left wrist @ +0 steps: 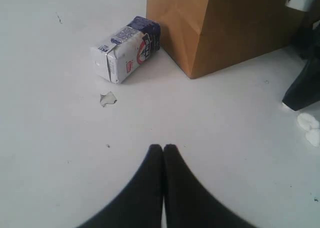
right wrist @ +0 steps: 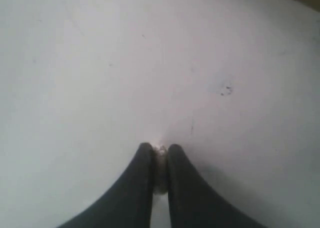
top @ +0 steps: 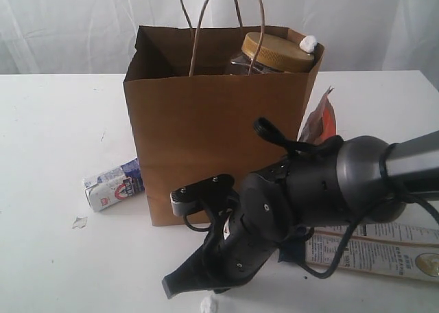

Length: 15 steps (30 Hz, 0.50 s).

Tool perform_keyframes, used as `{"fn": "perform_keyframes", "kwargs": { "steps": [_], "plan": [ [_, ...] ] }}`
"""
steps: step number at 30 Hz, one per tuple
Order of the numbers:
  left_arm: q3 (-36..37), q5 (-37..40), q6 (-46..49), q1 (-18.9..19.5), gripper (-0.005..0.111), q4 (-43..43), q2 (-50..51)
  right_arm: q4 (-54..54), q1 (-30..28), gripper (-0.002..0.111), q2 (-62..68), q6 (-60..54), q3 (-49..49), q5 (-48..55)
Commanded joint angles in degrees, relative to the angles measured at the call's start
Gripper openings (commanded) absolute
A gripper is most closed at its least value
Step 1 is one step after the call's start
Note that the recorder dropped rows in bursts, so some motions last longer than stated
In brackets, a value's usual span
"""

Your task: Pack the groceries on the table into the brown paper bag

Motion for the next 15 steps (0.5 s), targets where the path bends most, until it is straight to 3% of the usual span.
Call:
{"fn": "perform_keyframes", "kwargs": {
  "steps": [1, 15],
  "plan": [
    [0.2, 0.0, 0.0, -0.2, 0.0, -0.3, -0.2, -0.8, 0.0, 0.0, -3.5, 0.1, 0.1, 0.2],
    [0.2, 0.0, 0.0, -0.2, 0.0, -0.3, -0.2, -3.6, -0.2, 0.0, -16.5, 0.1, 0.1, 2.9]
  ]
}}
